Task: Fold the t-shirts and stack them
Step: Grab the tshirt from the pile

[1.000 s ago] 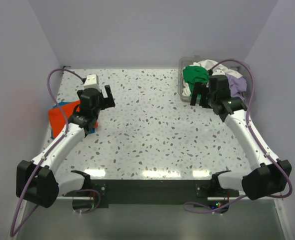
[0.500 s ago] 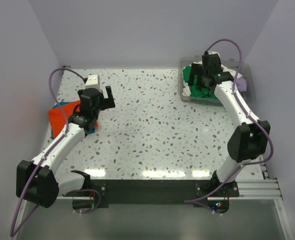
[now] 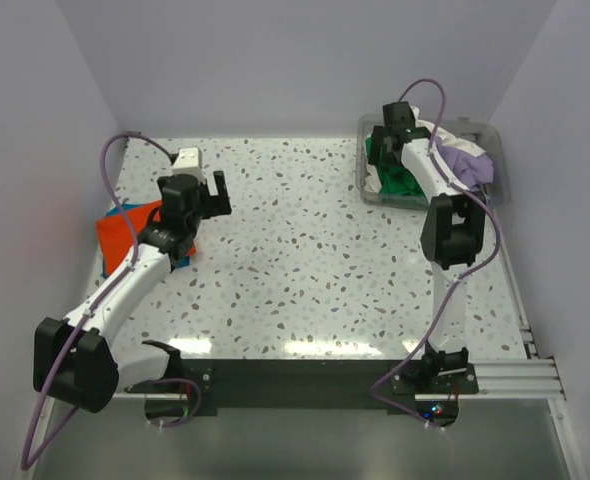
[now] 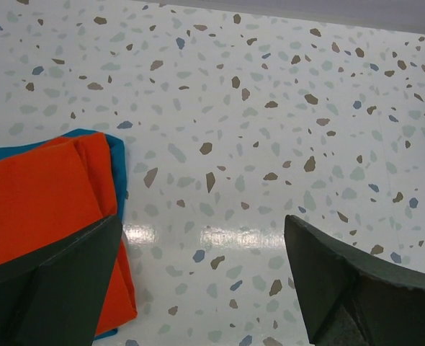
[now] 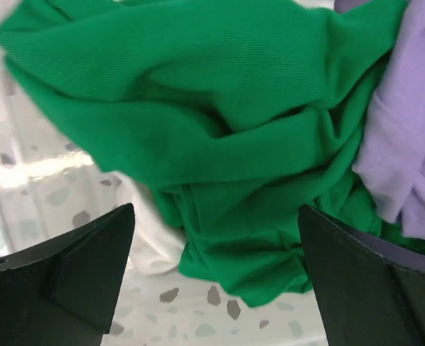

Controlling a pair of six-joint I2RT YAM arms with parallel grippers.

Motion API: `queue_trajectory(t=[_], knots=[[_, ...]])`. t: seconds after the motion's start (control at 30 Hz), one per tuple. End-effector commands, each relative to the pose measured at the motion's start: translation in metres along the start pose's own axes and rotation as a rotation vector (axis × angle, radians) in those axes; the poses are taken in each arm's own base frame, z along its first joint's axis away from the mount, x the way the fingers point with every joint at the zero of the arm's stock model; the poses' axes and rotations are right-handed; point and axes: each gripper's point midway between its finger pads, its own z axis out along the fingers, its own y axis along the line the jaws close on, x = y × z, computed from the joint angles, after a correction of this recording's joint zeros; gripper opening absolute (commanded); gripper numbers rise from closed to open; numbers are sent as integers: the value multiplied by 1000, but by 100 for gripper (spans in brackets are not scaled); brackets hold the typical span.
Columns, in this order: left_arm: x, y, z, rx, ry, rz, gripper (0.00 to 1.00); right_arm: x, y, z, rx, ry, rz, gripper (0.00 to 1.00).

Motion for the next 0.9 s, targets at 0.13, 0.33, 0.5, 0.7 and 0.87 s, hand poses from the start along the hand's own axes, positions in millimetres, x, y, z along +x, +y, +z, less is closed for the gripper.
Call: queue_trajectory(t=[0.13, 0.33, 0.5, 0.7, 0.87], knots=[[-23, 7, -8, -37, -70, -47, 100, -7, -12, 21, 97, -12, 46, 92], [-18, 16, -14, -70, -69, -53, 100, -24, -13, 16, 50, -38, 76, 39], [-18, 16, -14, -72, -68, -49, 100, -54, -13, -19, 8, -96, 74, 4], [-16, 14, -12, -65, -64, -56, 100, -107, -18, -104, -106, -247, 111, 0], [-11, 14, -12, -62, -53, -72, 100, -142, -16, -181, -235, -385, 148, 0]])
